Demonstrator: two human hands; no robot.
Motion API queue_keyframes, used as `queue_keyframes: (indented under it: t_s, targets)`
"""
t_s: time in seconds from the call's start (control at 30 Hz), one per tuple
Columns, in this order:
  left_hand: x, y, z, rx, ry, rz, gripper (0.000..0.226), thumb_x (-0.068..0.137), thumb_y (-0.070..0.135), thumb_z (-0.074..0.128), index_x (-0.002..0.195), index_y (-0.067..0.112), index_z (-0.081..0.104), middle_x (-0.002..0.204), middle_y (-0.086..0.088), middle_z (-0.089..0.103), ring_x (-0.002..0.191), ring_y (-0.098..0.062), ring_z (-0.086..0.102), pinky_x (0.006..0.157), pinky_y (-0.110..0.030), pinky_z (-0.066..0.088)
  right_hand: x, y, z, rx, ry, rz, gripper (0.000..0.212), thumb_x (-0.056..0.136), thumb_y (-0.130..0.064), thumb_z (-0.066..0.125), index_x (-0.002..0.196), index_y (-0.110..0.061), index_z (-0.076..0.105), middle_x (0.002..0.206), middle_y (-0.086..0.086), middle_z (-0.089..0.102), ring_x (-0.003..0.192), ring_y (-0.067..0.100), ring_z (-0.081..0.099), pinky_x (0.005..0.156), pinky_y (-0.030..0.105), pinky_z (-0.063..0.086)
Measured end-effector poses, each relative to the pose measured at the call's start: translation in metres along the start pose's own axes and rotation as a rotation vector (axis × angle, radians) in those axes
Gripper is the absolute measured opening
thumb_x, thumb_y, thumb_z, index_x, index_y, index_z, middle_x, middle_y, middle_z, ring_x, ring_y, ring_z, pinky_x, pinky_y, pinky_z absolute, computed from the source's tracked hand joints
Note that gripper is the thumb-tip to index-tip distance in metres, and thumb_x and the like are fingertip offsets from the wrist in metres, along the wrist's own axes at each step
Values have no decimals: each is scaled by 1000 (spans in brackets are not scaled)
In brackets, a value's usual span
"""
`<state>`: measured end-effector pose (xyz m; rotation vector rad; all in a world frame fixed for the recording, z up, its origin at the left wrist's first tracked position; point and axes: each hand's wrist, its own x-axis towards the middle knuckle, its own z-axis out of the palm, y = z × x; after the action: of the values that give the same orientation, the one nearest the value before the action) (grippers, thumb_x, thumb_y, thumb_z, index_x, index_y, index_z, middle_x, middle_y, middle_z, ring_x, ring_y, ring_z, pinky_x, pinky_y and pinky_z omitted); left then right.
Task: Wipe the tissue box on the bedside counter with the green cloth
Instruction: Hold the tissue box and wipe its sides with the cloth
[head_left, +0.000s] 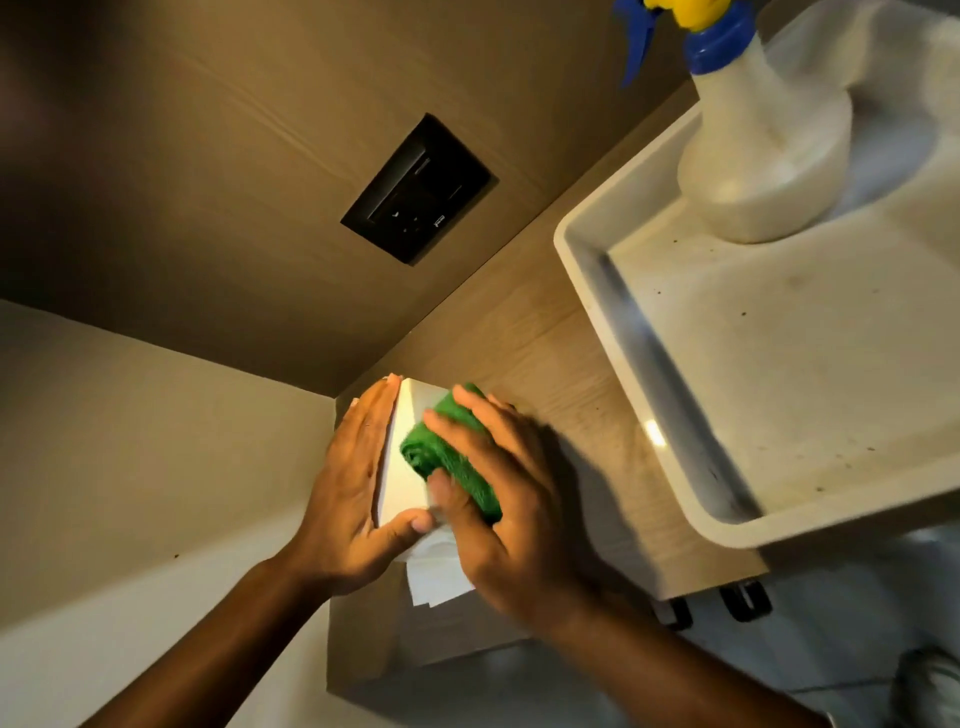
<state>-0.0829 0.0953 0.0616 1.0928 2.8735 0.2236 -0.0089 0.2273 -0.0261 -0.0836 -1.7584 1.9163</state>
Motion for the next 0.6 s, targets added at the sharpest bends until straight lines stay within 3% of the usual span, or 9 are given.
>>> queue_keyframes:
  t_s: [0.07, 0.13, 0.2, 0.27, 0.4, 0.5, 0.6]
  targets:
    - [1, 2, 0, -26, 0, 13, 100, 80, 79, 35, 147, 4, 27, 157, -10, 31, 144, -25, 32, 111, -61, 32, 27, -3, 0, 26, -86, -38, 40, 93, -28, 56, 132, -24, 58, 146, 0, 48, 136, 15, 41, 111, 33, 32]
    - [1, 2, 0, -28, 5, 16, 97, 80, 79, 36, 146, 8, 27, 156, -7, 32, 142, -23, 34, 113, -55, 32, 49, 0, 2, 19, -169, -19, 38, 95, -29, 54, 134, -26, 56, 148, -1, 47, 135, 12, 41, 109, 23, 31]
    - [0, 2, 0, -27, 23, 13, 97, 78, 81, 37, 147, 14, 22, 158, 9, 26, 144, -10, 29, 119, -41, 28, 58, 8, 4, -17, -197, 51, 40, 97, -35, 50, 135, -27, 53, 147, -3, 49, 132, 11, 44, 107, 24, 35]
    - [-2, 3, 0, -59, 37, -9, 99, 75, 83, 39, 147, 17, 22, 156, 14, 24, 142, -3, 29, 119, -35, 28, 52, 15, 5, -92, -185, 106, 42, 97, -41, 45, 137, -29, 50, 146, -4, 49, 131, 13, 46, 107, 34, 39]
    - [-2, 7, 1, -102, 30, -51, 100, 71, 85, 41, 145, 21, 22, 154, 16, 23, 142, 0, 27, 118, -47, 29, 20, 20, -9, -340, -180, 118, 46, 95, -53, 37, 140, -41, 39, 149, -9, 44, 129, 14, 46, 103, 36, 37]
    - [-4, 8, -1, -101, 36, -68, 109, 68, 88, 39, 149, 17, 22, 157, 10, 23, 145, -14, 28, 117, -55, 27, -10, 9, -19, -298, -123, 99, 43, 94, -39, 52, 137, -35, 48, 146, -7, 48, 127, 14, 49, 101, 35, 48]
    - [-6, 11, -3, -119, 38, -107, 116, 61, 93, 36, 150, 22, 18, 160, 6, 22, 147, -15, 24, 118, -54, 25, -44, -3, -20, -309, -76, 74, 43, 92, -25, 60, 135, -29, 53, 145, -5, 50, 130, 13, 47, 105, 28, 43]
